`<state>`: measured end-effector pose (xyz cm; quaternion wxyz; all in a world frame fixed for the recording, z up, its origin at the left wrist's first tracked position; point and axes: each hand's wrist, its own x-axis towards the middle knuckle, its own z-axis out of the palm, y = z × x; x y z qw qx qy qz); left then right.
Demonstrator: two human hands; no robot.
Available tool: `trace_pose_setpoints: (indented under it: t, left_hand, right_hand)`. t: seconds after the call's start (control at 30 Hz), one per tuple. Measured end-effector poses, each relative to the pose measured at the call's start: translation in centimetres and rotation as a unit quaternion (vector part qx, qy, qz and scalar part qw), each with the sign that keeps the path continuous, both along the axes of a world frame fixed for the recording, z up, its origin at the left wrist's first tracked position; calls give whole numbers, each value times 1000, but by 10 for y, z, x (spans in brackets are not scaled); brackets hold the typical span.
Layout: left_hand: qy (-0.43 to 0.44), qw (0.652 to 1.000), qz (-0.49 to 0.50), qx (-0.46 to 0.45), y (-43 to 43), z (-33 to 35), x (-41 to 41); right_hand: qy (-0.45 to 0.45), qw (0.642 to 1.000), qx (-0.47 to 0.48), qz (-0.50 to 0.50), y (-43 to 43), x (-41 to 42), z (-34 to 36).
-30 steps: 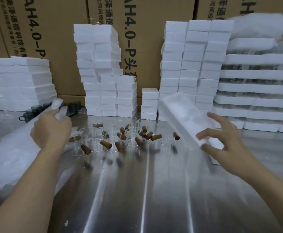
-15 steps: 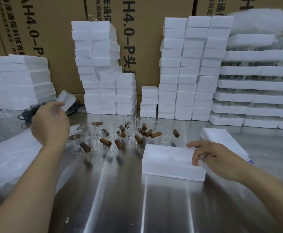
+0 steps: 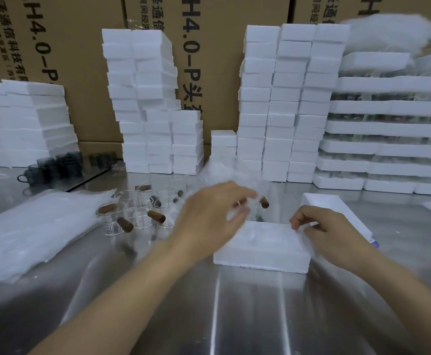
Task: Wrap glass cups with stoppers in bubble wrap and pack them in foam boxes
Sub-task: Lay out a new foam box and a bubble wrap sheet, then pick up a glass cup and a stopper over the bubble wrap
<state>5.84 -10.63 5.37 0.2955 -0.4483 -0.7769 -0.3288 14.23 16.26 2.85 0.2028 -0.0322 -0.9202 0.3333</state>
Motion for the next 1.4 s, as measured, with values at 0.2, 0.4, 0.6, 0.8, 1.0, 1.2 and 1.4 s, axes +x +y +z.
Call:
trace_pose_setpoints:
  t: [0.2,0.4,0.6,0.8,1.0,1.2,1.4]
  left_hand:
    - [-25,977,-65,-202,22,-24,19]
    - [-52,971,-54,-228,23,-26,22]
    - [-31,971,-65,-229,26,-22,30]
    - [41,969,-44,-238,24,-13,49]
    - [29,971,-39,-235,22,-7,54]
    - [23,970,-30,-239,22,-4,53]
    - [8,968,-26,-250,23,-3,55]
  right_hand:
    - [22,1000,5,-21,-1,0,0]
    - [127,985,-55,-106,-10,-7,1]
    - [76,992,32,-95,-33,-50,27]
    - [-132,964,132,-189,-30,-107,35]
    - [-196,944,180,-195,-25,-130,26]
    - [-193,932,190,-240,-15,-133,18]
    - [-165,939,182,-240,-1,-136,5]
